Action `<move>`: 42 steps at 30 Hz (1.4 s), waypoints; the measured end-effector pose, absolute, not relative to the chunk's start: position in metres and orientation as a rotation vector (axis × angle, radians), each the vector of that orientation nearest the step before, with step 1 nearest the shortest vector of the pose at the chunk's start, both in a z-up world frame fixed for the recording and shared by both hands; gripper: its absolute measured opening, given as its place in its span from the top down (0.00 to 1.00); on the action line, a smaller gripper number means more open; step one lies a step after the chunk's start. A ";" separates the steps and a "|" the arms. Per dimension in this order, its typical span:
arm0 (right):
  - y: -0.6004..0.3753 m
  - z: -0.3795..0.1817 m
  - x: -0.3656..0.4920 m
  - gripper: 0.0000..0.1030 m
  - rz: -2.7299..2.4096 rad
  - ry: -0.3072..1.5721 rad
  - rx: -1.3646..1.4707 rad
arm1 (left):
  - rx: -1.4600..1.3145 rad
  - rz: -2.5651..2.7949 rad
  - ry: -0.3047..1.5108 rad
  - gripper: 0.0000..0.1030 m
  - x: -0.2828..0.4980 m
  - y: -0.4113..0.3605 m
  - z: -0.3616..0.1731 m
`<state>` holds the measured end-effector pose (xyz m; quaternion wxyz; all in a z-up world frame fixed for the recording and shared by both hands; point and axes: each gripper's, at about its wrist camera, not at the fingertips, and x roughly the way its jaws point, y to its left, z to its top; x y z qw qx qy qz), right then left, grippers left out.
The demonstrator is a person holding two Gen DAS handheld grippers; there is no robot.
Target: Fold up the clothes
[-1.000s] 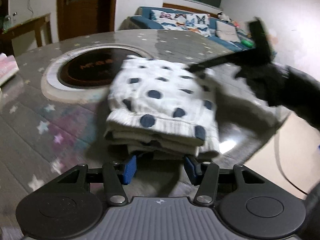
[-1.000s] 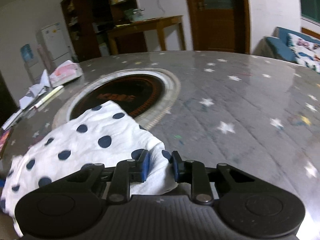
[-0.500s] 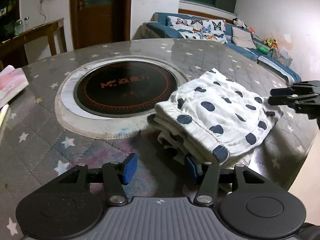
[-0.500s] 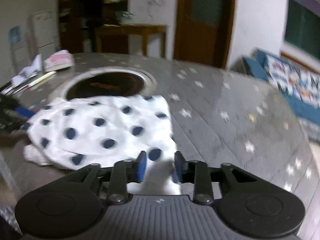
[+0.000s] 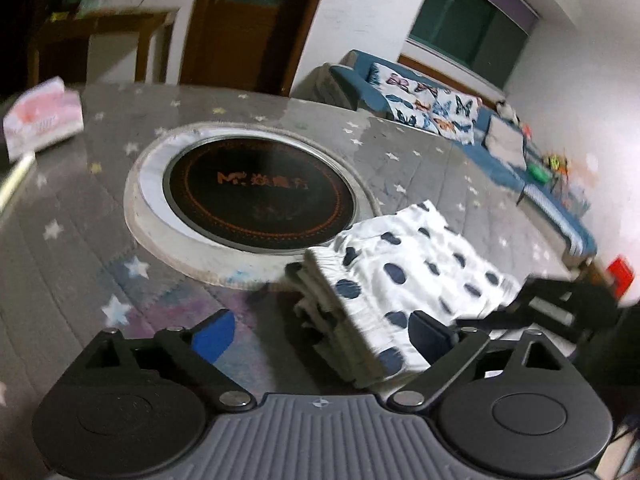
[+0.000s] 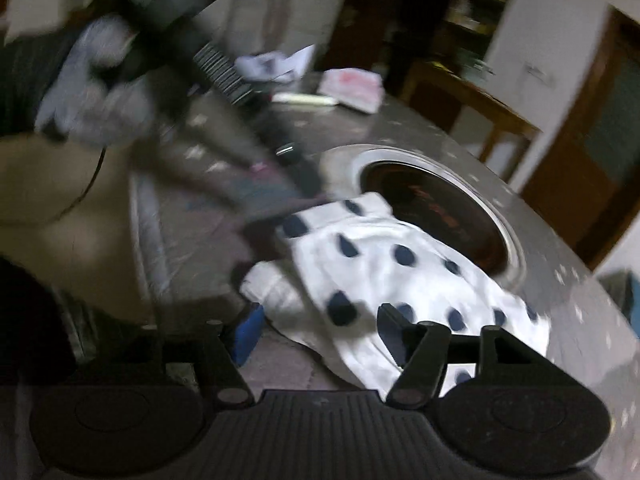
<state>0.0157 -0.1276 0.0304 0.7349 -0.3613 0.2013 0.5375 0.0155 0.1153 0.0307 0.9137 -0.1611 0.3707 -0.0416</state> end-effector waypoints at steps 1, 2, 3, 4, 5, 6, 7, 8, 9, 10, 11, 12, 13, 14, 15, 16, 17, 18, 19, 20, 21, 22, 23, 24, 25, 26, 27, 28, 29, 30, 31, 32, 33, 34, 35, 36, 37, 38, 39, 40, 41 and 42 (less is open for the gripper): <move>-0.122 0.027 0.011 0.37 1.191 0.422 -0.832 | -0.360 -0.081 0.769 0.04 0.017 0.115 0.030; -0.119 0.024 0.007 0.37 1.196 0.405 -0.860 | -0.382 -0.077 0.775 0.04 0.019 0.115 0.029; -0.115 0.021 0.003 0.37 1.193 0.391 -0.887 | -0.405 -0.074 0.780 0.03 0.021 0.114 0.029; -0.111 0.018 0.000 0.39 1.189 0.377 -0.914 | -0.432 -0.068 0.787 0.03 0.022 0.114 0.027; -0.108 0.016 -0.002 0.40 1.180 0.364 -0.933 | -0.458 -0.063 0.794 0.03 0.023 0.113 0.025; -0.107 0.014 -0.002 0.42 1.177 0.355 -0.935 | -0.486 -0.061 0.802 0.03 0.024 0.113 0.023; -0.106 0.015 -0.002 0.50 1.180 0.358 -0.926 | -0.514 -0.058 0.809 0.03 0.025 0.112 0.021; -0.105 0.015 -0.002 0.58 1.185 0.363 -0.916 | -0.543 -0.056 0.817 0.03 0.027 0.112 0.019; -0.104 0.017 0.000 0.61 1.186 0.370 -0.892 | -0.570 -0.053 0.820 0.03 0.027 0.111 0.018; -0.104 0.018 0.001 0.67 1.187 0.377 -0.867 | -0.599 -0.052 0.821 0.03 0.028 0.111 0.017; -0.104 0.020 0.002 0.70 1.186 0.377 -0.843 | -0.623 -0.052 0.821 0.03 0.028 0.110 0.016; -0.105 0.023 0.006 0.71 1.184 0.375 -0.819 | -0.647 -0.052 0.821 0.03 0.028 0.109 0.015; -0.107 0.025 0.008 0.74 1.181 0.376 -0.795 | -0.668 -0.052 0.818 0.03 0.028 0.109 0.015; -0.108 0.028 0.009 0.76 1.178 0.378 -0.771 | -0.685 -0.048 0.817 0.03 0.027 0.108 0.015; -0.109 0.031 0.011 0.76 1.174 0.377 -0.748 | -0.707 -0.044 0.815 0.03 0.027 0.107 0.014; -0.110 0.035 0.013 0.77 1.169 0.377 -0.726 | -0.729 -0.039 0.812 0.03 0.027 0.107 0.014; -0.111 0.038 0.014 0.78 1.163 0.377 -0.705 | -0.759 -0.036 0.814 0.03 0.026 0.107 0.013; -0.113 0.041 0.016 0.79 1.158 0.376 -0.685 | -0.790 -0.033 0.815 0.03 0.026 0.108 0.011; -0.115 0.043 0.017 0.79 1.152 0.376 -0.665 | -0.821 -0.030 0.816 0.03 0.026 0.108 0.010; -0.117 0.044 0.018 0.80 1.145 0.375 -0.646 | -0.853 -0.027 0.815 0.03 0.025 0.109 0.008; -0.118 0.046 0.019 0.80 1.141 0.376 -0.635 | -0.886 -0.024 0.815 0.03 0.024 0.109 0.006; -0.120 0.048 0.023 0.80 1.134 0.375 -0.614 | -0.921 -0.020 0.815 0.03 0.023 0.109 0.003; -0.121 0.050 0.024 0.81 1.130 0.377 -0.601 | -0.957 -0.018 0.816 0.03 0.021 0.110 0.000; -0.122 0.051 0.026 0.81 1.126 0.378 -0.589 | -0.990 -0.026 0.817 0.03 0.021 0.109 -0.003; -0.123 0.052 0.027 0.81 1.126 0.382 -0.576 | -1.022 -0.033 0.818 0.03 0.020 0.109 -0.007; -0.124 0.052 0.028 0.81 1.126 0.389 -0.563 | -1.038 -0.032 0.824 0.03 0.022 0.108 -0.009; -0.125 0.053 0.028 0.81 1.126 0.391 -0.557 | -1.055 -0.031 0.830 0.03 0.024 0.107 -0.012; -0.127 0.053 0.029 0.81 1.126 0.392 -0.552 | -1.070 -0.030 0.836 0.03 0.026 0.106 -0.015; -0.128 0.054 0.029 0.81 1.126 0.393 -0.548 | -1.086 -0.034 0.841 0.04 0.029 0.106 -0.018; -0.129 0.054 0.029 0.81 1.126 0.394 -0.543 | -1.103 -0.034 0.838 0.05 0.030 0.106 -0.021; -0.130 0.055 0.029 0.81 1.126 0.394 -0.538 | -1.115 -0.035 0.830 0.06 0.032 0.107 -0.021; -0.132 0.055 0.030 0.81 1.130 0.400 -0.529 | -1.120 -0.033 0.825 0.12 0.034 0.107 -0.021; -0.132 0.055 0.030 0.81 1.134 0.404 -0.521 | -1.125 -0.032 0.819 0.15 0.036 0.108 -0.021; -0.133 0.055 0.030 0.81 1.138 0.408 -0.514 | -1.127 -0.028 0.816 0.18 0.039 0.109 -0.022; -0.134 0.054 0.030 0.81 1.140 0.410 -0.510 | -1.129 -0.025 0.813 0.26 0.041 0.110 -0.023; -0.135 0.053 0.029 0.81 1.142 0.414 -0.503 | -1.131 -0.019 0.815 0.33 0.044 0.111 -0.025; -0.137 0.052 0.029 0.81 1.145 0.417 -0.495 | -1.136 -0.018 0.815 0.37 0.045 0.112 -0.027; -0.138 0.052 0.029 0.81 1.149 0.421 -0.486 | -1.139 -0.018 0.814 0.48 0.047 0.114 -0.030; -0.140 0.051 0.030 0.81 1.151 0.428 -0.479 | -1.138 -0.019 0.815 0.57 0.048 0.115 -0.032; -0.142 0.050 0.031 0.79 1.152 0.438 -0.475 | -1.134 -0.022 0.816 0.59 0.049 0.115 -0.033; -0.143 0.048 0.032 0.76 1.153 0.448 -0.471 | -1.131 -0.024 0.817 0.65 0.051 0.116 -0.034; -0.145 0.048 0.033 0.75 1.156 0.458 -0.461 | -1.113 -0.028 0.819 0.67 0.052 0.115 -0.034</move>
